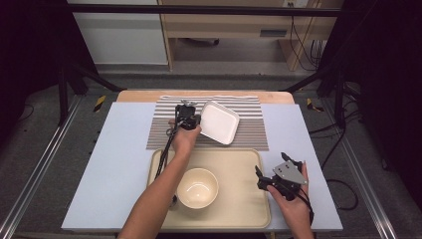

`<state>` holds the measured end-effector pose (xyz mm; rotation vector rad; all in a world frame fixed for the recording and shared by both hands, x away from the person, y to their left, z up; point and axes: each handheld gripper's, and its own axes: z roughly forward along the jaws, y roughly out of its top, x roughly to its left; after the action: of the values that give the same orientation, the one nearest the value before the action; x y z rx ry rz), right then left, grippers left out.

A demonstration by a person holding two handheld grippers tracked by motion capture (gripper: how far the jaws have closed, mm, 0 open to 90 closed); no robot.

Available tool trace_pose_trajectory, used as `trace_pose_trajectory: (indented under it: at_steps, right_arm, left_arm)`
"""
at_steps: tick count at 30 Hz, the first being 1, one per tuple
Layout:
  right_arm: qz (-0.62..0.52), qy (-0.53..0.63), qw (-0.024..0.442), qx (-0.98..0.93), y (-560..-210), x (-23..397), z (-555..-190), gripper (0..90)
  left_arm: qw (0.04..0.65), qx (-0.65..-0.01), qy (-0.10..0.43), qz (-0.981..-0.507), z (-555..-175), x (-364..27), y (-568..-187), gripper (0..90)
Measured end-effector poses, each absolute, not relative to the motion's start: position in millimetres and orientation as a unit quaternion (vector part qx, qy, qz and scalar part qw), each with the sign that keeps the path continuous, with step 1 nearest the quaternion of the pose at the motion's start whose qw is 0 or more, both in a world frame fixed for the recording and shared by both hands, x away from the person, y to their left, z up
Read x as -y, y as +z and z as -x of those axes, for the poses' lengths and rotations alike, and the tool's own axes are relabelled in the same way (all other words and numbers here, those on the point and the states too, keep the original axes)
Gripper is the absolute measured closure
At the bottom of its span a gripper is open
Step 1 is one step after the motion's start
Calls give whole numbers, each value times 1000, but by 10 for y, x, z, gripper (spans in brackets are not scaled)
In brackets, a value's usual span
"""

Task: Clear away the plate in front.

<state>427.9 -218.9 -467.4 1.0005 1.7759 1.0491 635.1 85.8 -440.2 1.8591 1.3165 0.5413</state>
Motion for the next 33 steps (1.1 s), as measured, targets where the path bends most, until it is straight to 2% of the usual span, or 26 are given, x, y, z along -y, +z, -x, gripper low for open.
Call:
trace_pose_trajectory:
  at_steps: [13,17,24,25,33]
  right_arm:
    - [-405,423,412,-698,-4660,2169,-4285,62]
    - [-422,445,399,-682,-4624,2112,-4320,77]
    - [-432,483,387,-656,-4355,1838,-4575,173]
    - [-438,500,377,-645,-4307,1737,-4681,223]
    - [-468,536,342,-614,-4341,1571,-4981,315]
  left_arm:
    - [404,-507,215,-730,-6309,-854,-4346,889]
    - [415,-503,217,-726,-6265,-867,-4272,889]
    - [444,-498,214,-714,-6117,-931,-4100,888]
    - [447,-497,214,-712,-6093,-944,-4082,888]
    - [473,-495,204,-700,-5923,-1041,-3972,888]
